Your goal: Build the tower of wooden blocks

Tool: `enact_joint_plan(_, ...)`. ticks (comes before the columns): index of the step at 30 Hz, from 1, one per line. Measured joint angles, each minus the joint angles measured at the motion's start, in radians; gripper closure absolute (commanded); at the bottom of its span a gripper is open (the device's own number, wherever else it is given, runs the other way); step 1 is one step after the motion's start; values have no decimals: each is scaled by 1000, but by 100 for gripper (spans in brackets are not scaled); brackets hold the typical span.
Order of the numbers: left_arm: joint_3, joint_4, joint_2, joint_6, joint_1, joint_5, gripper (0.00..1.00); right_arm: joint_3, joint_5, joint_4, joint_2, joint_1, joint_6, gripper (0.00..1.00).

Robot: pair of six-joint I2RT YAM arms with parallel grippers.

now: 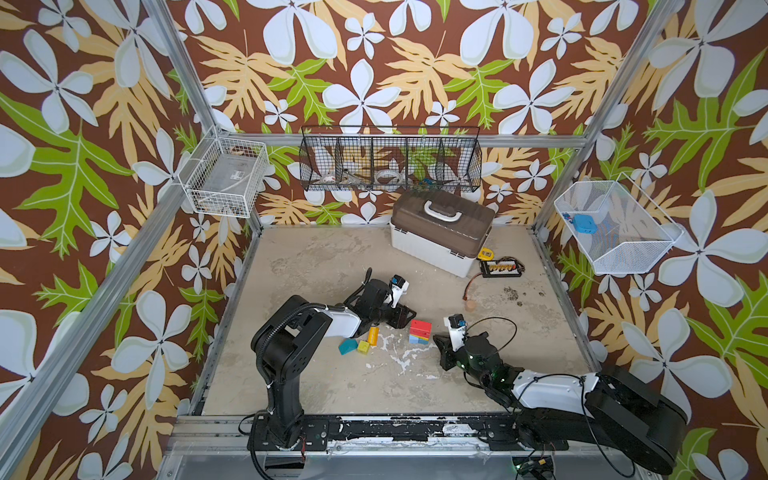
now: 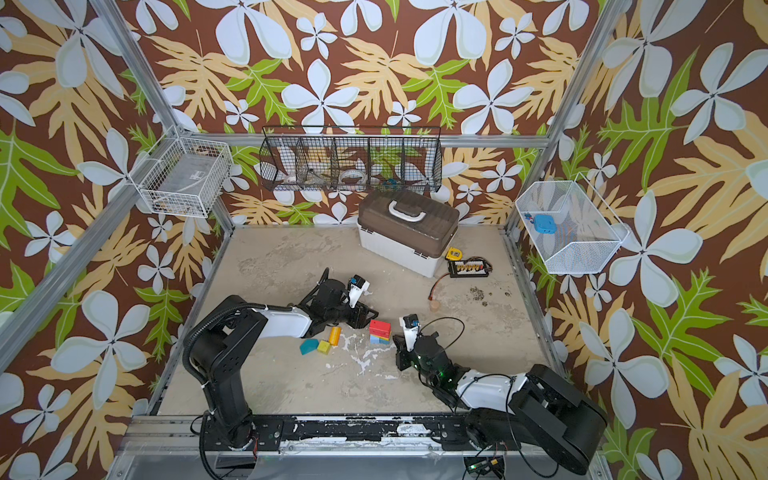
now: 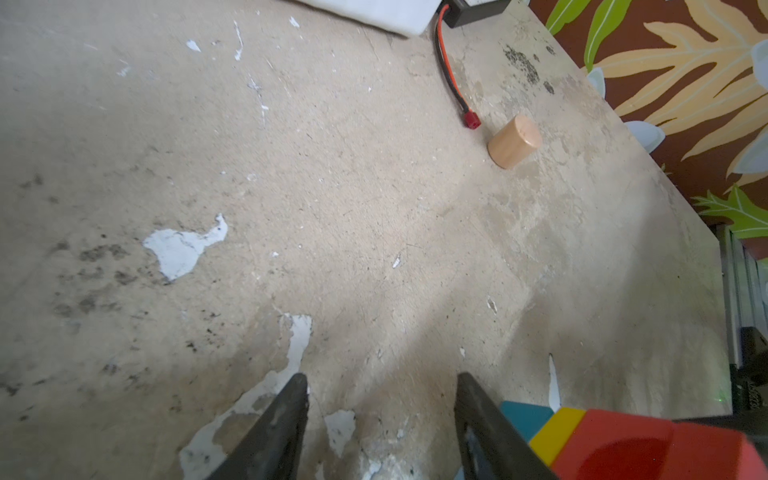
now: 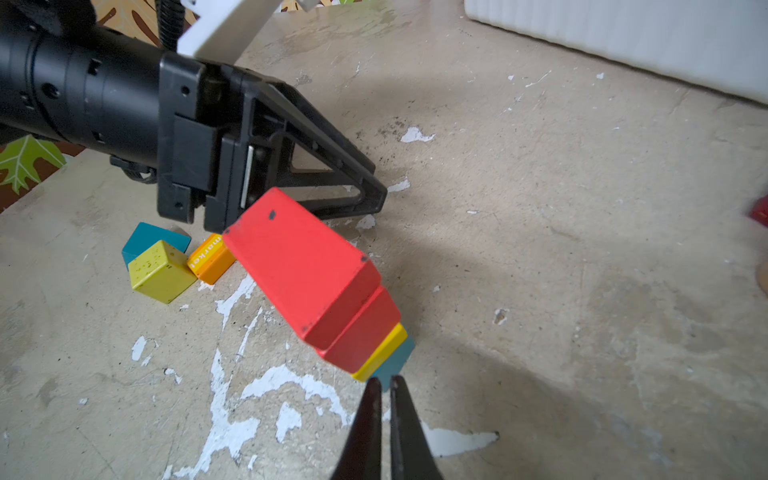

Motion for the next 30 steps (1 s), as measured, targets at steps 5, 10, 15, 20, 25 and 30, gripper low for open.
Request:
enact_joint_plan(5, 0, -17, 3, 9, 0, 21, 42, 0, -3, 0, 1, 0, -3, 92)
enact_joint_plan(10, -15, -19, -11, 12, 0, 42, 42, 1, -3, 0, 2, 0, -3, 92)
enact_joint_plan(15, -23, -19, -19, 13, 0, 53, 42, 3, -6, 0, 3, 0, -4, 92)
enact_joint_plan(20, -31, -19, -24, 16, 0, 57, 43, 4, -18, -1, -1, 0, -4, 92)
enact_joint_plan(25, -34, -19, -24, 19, 0, 61, 43, 4, -20, -5, -6, 0, -4, 92)
enact_joint_plan(30, -37, -18, -24, 28, 0, 65, 44, 4, -20, -5, -12, 0, -4, 92)
